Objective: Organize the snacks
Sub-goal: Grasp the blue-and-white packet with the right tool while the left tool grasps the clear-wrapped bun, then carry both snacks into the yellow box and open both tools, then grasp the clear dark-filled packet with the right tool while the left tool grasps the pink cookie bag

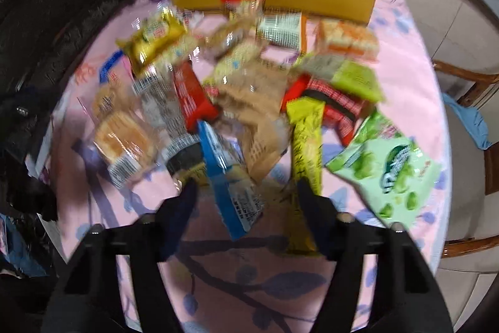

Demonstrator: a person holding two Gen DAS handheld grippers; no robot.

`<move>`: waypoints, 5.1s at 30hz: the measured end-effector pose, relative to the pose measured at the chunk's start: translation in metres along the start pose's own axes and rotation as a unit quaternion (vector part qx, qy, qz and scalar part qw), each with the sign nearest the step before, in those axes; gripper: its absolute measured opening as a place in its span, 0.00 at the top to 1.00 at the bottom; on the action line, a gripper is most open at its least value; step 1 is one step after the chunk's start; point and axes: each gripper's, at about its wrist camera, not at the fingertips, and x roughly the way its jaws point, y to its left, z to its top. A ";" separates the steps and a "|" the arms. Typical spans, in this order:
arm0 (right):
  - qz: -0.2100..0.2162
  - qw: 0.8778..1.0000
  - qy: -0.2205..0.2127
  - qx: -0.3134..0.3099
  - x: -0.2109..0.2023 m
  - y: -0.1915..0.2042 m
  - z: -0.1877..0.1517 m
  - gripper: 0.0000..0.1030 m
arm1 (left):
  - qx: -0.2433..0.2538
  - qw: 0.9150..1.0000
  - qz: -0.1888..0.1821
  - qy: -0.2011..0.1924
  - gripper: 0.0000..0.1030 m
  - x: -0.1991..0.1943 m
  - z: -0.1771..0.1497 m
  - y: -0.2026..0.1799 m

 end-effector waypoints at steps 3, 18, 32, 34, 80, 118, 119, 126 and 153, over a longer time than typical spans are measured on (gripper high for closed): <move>0.005 1.000 0.024 -0.008 0.022 0.001 -0.006 0.78 | -0.002 1.000 0.001 0.003 0.02 0.002 -0.003 0.003; 0.016 1.000 -0.003 -0.016 0.006 0.000 -0.017 0.85 | 0.050 0.997 -0.040 0.050 0.02 0.060 -0.031 -0.029; 0.016 1.000 -0.014 -0.012 -0.009 -0.003 -0.011 0.85 | 0.059 0.996 -0.025 0.059 0.42 0.103 -0.031 -0.047; 0.019 1.000 -0.017 -0.016 -0.011 -0.001 -0.009 0.85 | 0.045 0.997 -0.032 0.053 0.44 0.097 -0.031 -0.042; -0.013 0.987 -0.158 0.033 -0.055 -0.042 0.267 0.84 | 0.005 0.995 -0.077 -0.059 0.42 0.066 0.257 -0.057; 0.078 0.992 0.058 -0.075 0.052 0.054 0.028 0.27 | -0.047 0.998 -0.012 0.048 0.02 0.022 0.003 0.045; 0.073 0.992 0.061 -0.082 0.057 0.057 0.028 0.27 | -0.048 0.998 -0.012 0.046 0.02 0.020 0.002 0.045; -0.002 0.991 0.044 -0.127 0.075 0.083 0.026 0.52 | -0.035 0.998 -0.016 0.047 0.02 0.021 -0.004 0.039; 0.051 0.995 0.060 -0.056 0.063 0.061 0.024 0.57 | 0.114 0.993 0.005 0.025 0.42 0.112 -0.005 -0.019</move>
